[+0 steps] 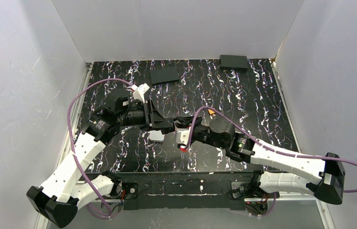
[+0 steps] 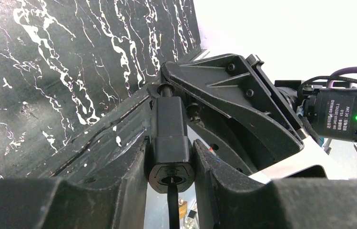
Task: Unlock with the key
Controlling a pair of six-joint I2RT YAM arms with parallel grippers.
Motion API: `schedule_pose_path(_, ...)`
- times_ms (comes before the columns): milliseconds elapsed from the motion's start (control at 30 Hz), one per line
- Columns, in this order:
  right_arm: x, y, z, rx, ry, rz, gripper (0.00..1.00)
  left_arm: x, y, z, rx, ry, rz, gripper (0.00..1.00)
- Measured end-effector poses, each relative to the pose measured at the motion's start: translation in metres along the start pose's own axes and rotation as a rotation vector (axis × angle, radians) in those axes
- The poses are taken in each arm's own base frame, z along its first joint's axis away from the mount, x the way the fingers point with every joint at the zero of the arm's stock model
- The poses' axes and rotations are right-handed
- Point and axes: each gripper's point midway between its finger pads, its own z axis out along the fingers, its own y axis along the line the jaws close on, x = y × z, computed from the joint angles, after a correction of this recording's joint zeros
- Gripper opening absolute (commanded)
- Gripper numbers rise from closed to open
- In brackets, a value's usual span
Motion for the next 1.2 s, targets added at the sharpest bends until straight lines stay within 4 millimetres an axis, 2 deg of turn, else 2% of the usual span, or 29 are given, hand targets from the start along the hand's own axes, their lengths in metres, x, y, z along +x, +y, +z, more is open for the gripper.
schedule_pose_path(100,-0.001,-0.002,0.000,0.009,-0.002,-0.003,0.24,0.002,0.001,0.000,-0.001,0.010,-0.002,0.00)
schedule_pose_path(433,-0.010,0.001,-0.001,-0.038,-0.025,0.026,0.21,0.011,0.000,-0.006,0.022,0.066,0.110,0.00)
schedule_pose_path(667,-0.025,-0.005,-0.008,-0.085,-0.052,0.078,0.19,0.012,-0.013,-0.013,0.104,0.091,0.293,0.00)
schedule_pose_path(1000,-0.050,0.000,-0.023,-0.255,-0.115,0.238,0.02,0.018,-0.027,-0.022,0.241,0.117,0.598,0.00)
schedule_pose_path(1200,-0.061,0.002,-0.024,-0.369,-0.133,0.345,0.04,0.022,-0.029,-0.029,0.285,0.104,0.762,0.00)
